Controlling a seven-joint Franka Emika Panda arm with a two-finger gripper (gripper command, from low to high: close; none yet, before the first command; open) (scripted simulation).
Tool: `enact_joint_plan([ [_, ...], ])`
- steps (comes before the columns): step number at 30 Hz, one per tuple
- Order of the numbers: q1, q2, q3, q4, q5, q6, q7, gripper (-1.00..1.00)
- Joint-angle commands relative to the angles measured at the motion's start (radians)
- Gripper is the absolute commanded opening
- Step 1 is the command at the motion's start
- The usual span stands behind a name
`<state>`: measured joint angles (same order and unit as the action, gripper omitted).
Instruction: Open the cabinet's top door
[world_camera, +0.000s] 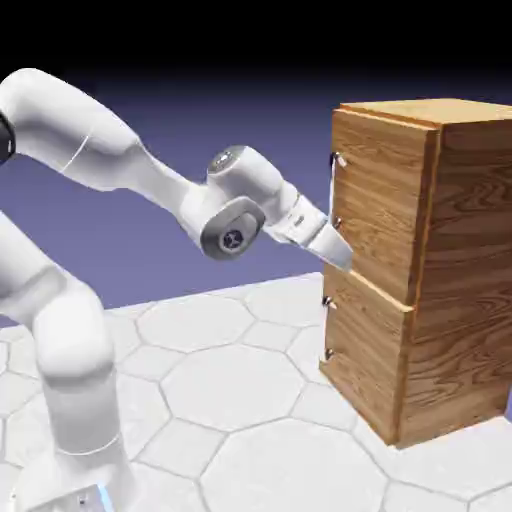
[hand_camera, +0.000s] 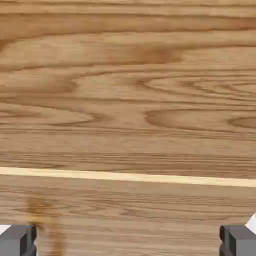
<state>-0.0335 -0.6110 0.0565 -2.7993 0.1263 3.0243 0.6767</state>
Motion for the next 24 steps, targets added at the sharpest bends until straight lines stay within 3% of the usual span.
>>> enact_joint_plan([
  [1, -0.017, -0.015, 0.021, 0.004, 0.044, -0.005, -0.022, 1.00],
  [24, -0.402, -0.365, 0.501, 0.096, 1.044, -0.113, -0.521, 1.00],
])
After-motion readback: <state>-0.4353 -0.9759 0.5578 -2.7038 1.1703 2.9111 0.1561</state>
